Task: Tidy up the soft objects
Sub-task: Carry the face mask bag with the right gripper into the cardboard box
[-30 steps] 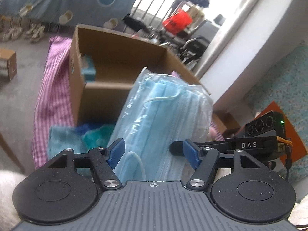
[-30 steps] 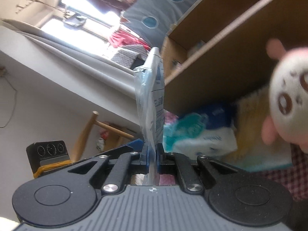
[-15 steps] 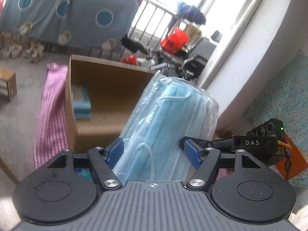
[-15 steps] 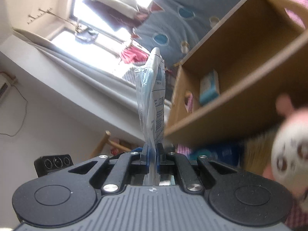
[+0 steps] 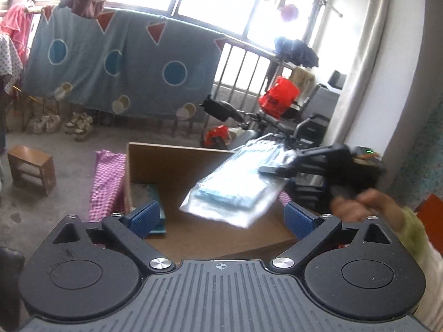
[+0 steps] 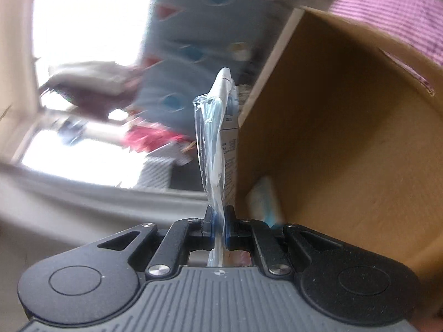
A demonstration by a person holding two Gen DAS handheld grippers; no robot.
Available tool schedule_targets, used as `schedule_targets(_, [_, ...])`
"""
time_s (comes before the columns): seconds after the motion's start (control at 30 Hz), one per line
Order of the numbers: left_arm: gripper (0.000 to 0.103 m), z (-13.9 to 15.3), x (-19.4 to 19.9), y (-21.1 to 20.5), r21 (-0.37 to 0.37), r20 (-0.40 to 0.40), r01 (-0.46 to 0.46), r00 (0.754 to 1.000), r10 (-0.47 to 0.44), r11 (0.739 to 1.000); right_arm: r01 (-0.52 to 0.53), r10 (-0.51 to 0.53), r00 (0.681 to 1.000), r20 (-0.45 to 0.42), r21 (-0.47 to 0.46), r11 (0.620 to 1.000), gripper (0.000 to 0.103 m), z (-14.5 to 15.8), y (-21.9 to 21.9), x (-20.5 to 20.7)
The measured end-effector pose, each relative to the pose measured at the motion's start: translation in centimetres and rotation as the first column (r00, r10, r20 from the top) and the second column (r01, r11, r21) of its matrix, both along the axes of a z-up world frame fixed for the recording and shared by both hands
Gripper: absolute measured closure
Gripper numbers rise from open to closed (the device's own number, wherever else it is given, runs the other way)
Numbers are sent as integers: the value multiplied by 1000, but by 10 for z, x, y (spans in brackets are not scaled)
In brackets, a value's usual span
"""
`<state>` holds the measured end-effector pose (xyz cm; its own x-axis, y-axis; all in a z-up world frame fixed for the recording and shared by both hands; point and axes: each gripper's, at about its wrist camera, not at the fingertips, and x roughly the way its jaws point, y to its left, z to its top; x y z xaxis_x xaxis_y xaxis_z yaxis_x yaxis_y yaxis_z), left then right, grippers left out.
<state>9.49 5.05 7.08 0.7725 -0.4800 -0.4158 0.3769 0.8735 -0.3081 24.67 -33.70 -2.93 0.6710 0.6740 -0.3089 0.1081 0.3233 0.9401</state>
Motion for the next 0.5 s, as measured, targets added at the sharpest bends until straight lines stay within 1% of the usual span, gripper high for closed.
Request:
schedule_targets(0.1, [5, -6, 0, 9, -12, -16, -14, 1000, 14, 1000, 71, -66, 991, -116, 37, 997, 96, -27, -2, 36])
schedule_targets(0.13, [5, -8, 0, 12, -15, -20, -18, 1000, 17, 1000, 97, -89, 986, -143, 48, 994, 96, -35, -3, 46])
schedule_targets(0.23, [5, -12, 1, 19, -19, -32, -28, 999, 28, 999, 185, -166, 959, -228, 62, 981, 96, -58, -1, 68])
schedule_targets(0.27, [5, -12, 1, 20, -18, -32, -32, 999, 31, 999, 218, -195, 945, -263, 62, 974, 96, -65, 1, 75])
schedule_targets(0.33, [5, -13, 0, 23, -21, -33, -38, 999, 37, 999, 258, -229, 924, -305, 57, 965, 96, -79, 13, 81])
schedule_targets(0.43, [5, -14, 0, 29, -42, -34, -43, 999, 41, 998, 317, -275, 892, -359, 63, 946, 96, -92, 27, 83])
schedule_targets(0.5, [5, -16, -2, 31, -52, -36, -45, 998, 43, 998, 327, -283, 882, -376, 57, 943, 96, -98, 40, 84])
